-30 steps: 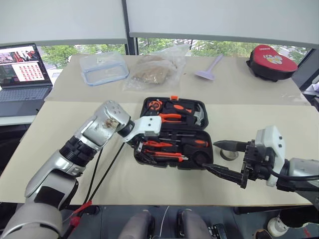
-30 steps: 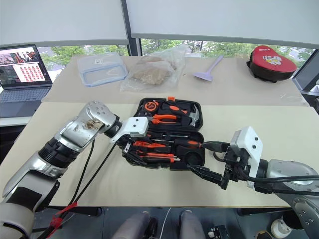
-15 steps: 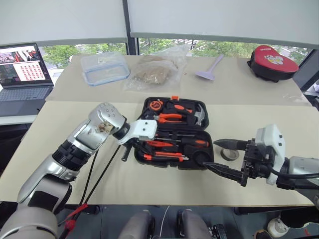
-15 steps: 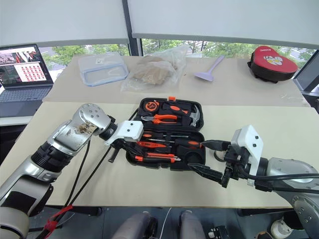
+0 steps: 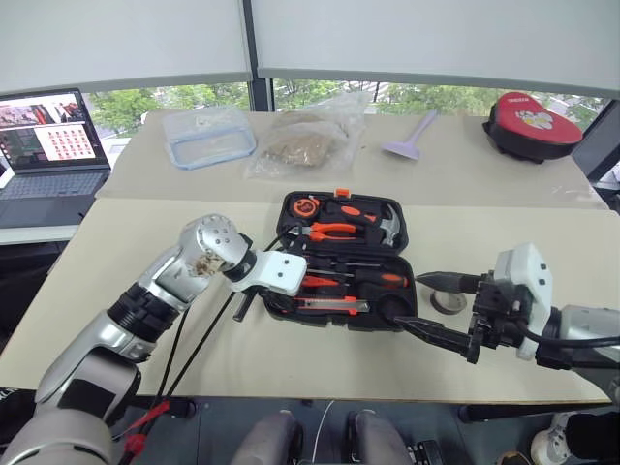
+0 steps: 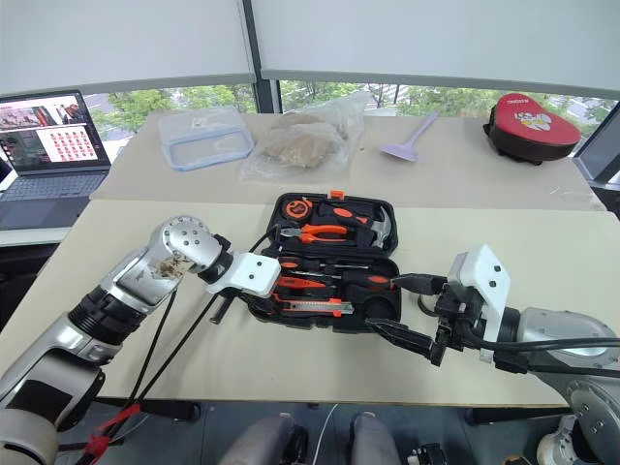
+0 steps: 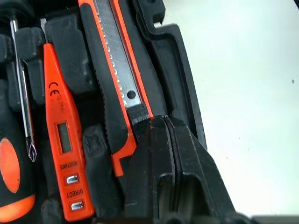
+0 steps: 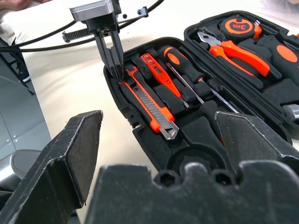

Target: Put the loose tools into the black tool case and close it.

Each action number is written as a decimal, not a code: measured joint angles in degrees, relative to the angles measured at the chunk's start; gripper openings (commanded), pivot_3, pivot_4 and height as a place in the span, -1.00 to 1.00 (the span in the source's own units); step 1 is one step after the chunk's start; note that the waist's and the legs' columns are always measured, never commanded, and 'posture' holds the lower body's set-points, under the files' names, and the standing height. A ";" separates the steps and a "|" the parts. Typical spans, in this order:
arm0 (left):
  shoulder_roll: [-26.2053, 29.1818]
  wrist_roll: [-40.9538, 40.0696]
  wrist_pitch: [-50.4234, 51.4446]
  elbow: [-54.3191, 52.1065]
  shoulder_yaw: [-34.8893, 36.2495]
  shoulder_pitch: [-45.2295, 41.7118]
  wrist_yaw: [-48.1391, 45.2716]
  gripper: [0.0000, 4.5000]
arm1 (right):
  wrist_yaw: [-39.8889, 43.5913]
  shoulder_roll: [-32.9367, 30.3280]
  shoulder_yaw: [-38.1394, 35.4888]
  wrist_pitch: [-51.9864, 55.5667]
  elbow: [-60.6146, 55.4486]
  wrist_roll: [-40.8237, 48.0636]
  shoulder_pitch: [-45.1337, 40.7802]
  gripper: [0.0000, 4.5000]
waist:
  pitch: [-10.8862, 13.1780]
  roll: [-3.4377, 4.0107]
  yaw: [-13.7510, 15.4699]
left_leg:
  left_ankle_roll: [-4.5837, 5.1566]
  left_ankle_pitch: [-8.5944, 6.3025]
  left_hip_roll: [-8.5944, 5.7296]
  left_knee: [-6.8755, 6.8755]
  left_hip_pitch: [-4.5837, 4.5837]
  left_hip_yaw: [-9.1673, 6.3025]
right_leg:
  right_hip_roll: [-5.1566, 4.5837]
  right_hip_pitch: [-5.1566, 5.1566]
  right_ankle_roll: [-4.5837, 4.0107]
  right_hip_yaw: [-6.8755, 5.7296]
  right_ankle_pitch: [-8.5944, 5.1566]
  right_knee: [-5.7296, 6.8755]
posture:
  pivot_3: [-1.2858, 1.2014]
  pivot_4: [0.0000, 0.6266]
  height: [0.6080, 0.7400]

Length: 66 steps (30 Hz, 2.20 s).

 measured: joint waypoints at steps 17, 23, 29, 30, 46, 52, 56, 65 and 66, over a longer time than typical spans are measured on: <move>-10.20 0.10 -0.36 8.11 -1.81 -4.70 3.55 -0.97 | -0.38 0.12 -0.50 -0.01 0.08 0.00 0.20 1.00 | 0.04 -0.07 -0.69 | 0.01 0.04 -0.01 0.09 -0.31 0.03 | 0.01 -0.27 0.04 0.06 0.03 0.03 | 0.03 -0.52 0.72; -10.24 2.06 -5.53 8.84 -2.52 -4.50 4.10 -0.97 | -0.66 0.95 -0.57 -0.09 -0.21 -0.25 2.14 1.00 | 0.02 -0.05 -0.47 | 0.03 0.02 0.00 0.09 -0.22 0.01 | -0.01 -0.16 0.04 0.06 0.03 0.02 | 0.03 -0.52 0.72; -8.91 -4.66 2.03 8.05 4.77 -1.18 3.99 -0.80 | -1.23 1.00 -6.14 -0.09 0.03 -1.18 6.16 1.00 | 0.03 -0.06 -0.77 | 0.01 0.04 0.00 0.09 -0.34 0.03 | 0.05 -0.39 0.04 0.07 0.03 0.11 | 0.03 -0.52 0.72; -8.06 -6.77 3.68 7.24 7.10 -0.94 3.82 -0.72 | -1.07 0.58 -7.49 -0.08 0.49 -1.93 7.31 1.00 | 0.04 -0.06 -0.79 | 0.01 0.04 0.01 0.07 -0.34 0.02 | 0.05 -0.39 0.04 0.06 0.03 0.11 | 0.03 -0.52 0.72; 3.75 -31.36 23.64 -20.90 29.85 16.04 9.98 1.00 | 1.15 -2.27 6.93 -1.41 15.94 -16.17 -1.16 1.00 | 0.04 -0.03 -0.89 | -0.07 0.06 0.00 -0.03 -0.24 0.05 | 0.03 -0.32 0.03 0.07 0.02 0.02 | 0.03 -0.52 0.72; 4.76 -34.88 25.97 -25.55 30.13 17.89 12.41 1.00 | -0.29 -0.30 16.34 -3.69 23.76 -24.30 -7.44 0.77 | 0.05 -0.01 -0.62 | -0.09 0.07 -0.04 -0.04 -0.25 0.03 | 0.01 -0.31 0.03 0.05 0.02 0.02 | 0.03 -0.52 0.72; 6.10 -35.86 26.15 -25.67 30.34 17.99 14.37 1.00 | 0.24 0.84 18.78 -6.72 28.38 -27.74 -9.94 0.25 | 0.06 -0.02 -1.01 | -0.14 0.10 0.00 -0.10 -0.21 0.03 | 0.06 -0.33 0.01 0.06 0.03 0.02 | 0.03 -0.52 0.72; 7.55 -35.83 24.48 -26.16 29.97 19.15 15.35 1.00 | 4.19 0.91 15.78 -10.66 28.87 -28.27 -7.48 -0.98 | 0.06 -0.01 -1.12 | -0.15 0.10 -0.02 -0.16 -0.14 0.03 | 0.04 -0.27 0.00 0.07 0.02 0.00 | 0.03 -0.52 0.72; 7.55 -35.82 24.36 -26.15 29.89 19.15 15.41 1.00 | 4.81 0.59 14.92 -10.59 28.27 -27.57 -7.06 -0.98 | 0.06 -0.01 -1.10 | -0.15 0.10 -0.02 -0.16 -0.15 0.03 | 0.04 -0.28 0.00 0.08 0.02 0.00 | 0.03 -0.52 0.72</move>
